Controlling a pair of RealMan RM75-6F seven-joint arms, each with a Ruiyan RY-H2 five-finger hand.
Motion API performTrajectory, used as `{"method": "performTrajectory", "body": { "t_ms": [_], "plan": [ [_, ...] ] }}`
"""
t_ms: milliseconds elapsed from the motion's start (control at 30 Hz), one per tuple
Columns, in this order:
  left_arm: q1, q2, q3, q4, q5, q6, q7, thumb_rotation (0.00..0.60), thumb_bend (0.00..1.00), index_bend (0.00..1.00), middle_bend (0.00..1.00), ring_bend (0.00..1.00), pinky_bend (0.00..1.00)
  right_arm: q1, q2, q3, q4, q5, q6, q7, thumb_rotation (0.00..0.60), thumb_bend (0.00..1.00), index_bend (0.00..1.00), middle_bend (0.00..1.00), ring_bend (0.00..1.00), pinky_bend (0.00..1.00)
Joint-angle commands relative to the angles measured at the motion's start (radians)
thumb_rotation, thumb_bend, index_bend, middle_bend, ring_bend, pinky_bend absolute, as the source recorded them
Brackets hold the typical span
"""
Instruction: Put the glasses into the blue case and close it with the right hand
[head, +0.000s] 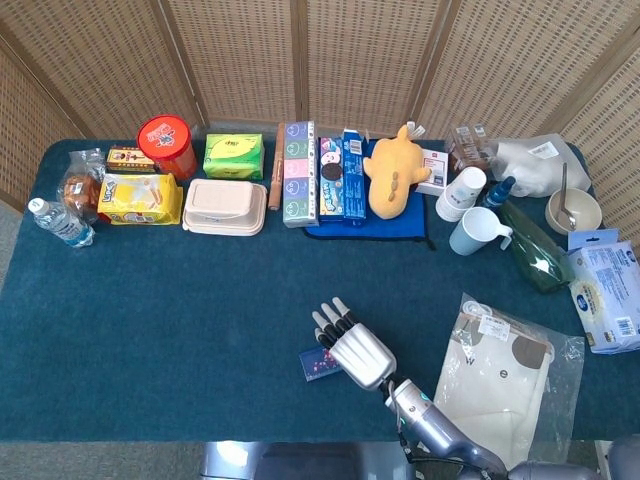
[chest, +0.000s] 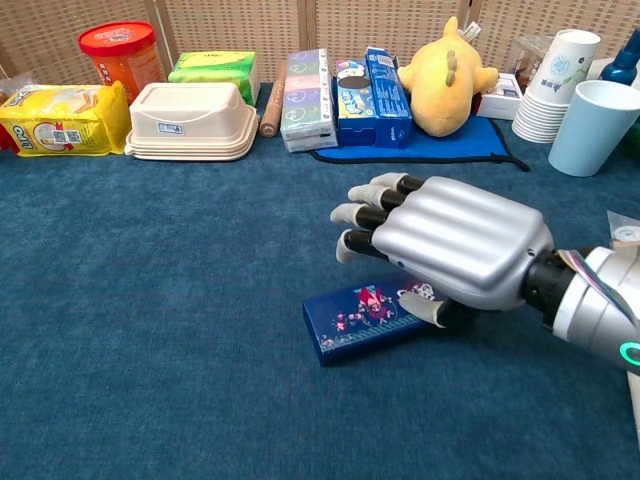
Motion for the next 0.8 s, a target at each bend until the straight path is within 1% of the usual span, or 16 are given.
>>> {"method": "performTrajectory", "body": {
  "t_ms": [33, 200, 333, 433, 500, 667, 800],
  "plan": [
    [0.0, -0.001, 0.0, 0.0, 0.001, 0.0, 0.0, 0.6, 0.35, 0.16, 0.19, 0.14, 0.21, 0.012, 0.002, 0.003, -0.004, 0.018, -0.003, -0.018, 0.6, 0.3, 0.23, 0.1, 0.02, 0.11],
    [0.0, -0.003, -0.001, 0.003, 0.0, 0.0, -0.002, 0.6, 0.35, 0.16, 0.19, 0.14, 0.21, 0.026, 0.013, 0.002, -0.024, 0.036, 0.005, -0.04, 0.6, 0.3, 0.23, 0.1, 0.02, 0.11],
    [0.001, -0.004, -0.002, 0.008, -0.001, 0.0, -0.008, 0.6, 0.35, 0.16, 0.19, 0.14, 0.21, 0.031, 0.047, 0.002, -0.07, 0.056, 0.015, -0.058, 0.6, 0.3, 0.23, 0.1, 0.02, 0.11],
    [0.001, -0.006, -0.002, 0.011, 0.0, 0.0, -0.011, 0.6, 0.35, 0.16, 0.19, 0.14, 0.21, 0.032, 0.078, -0.013, -0.107, 0.069, 0.016, -0.087, 0.6, 0.3, 0.22, 0.1, 0.01, 0.11],
    [0.001, -0.007, -0.002, 0.013, 0.0, -0.001, -0.014, 0.6, 0.35, 0.16, 0.19, 0.14, 0.21, 0.031, 0.096, -0.027, -0.13, 0.087, 0.016, -0.112, 0.6, 0.31, 0.19, 0.1, 0.01, 0.11],
    [0.0, -0.007, -0.001, 0.016, 0.0, -0.002, -0.017, 0.6, 0.35, 0.16, 0.19, 0.14, 0.21, 0.034, 0.128, -0.051, -0.176, 0.145, 0.009, -0.184, 0.6, 0.33, 0.02, 0.03, 0.0, 0.1],
    [0.0, -0.007, -0.001, 0.017, 0.001, -0.003, -0.017, 0.6, 0.35, 0.16, 0.19, 0.14, 0.21, 0.038, 0.14, -0.064, -0.204, 0.186, 0.011, -0.224, 0.6, 0.34, 0.0, 0.01, 0.0, 0.09]
  ]
}}
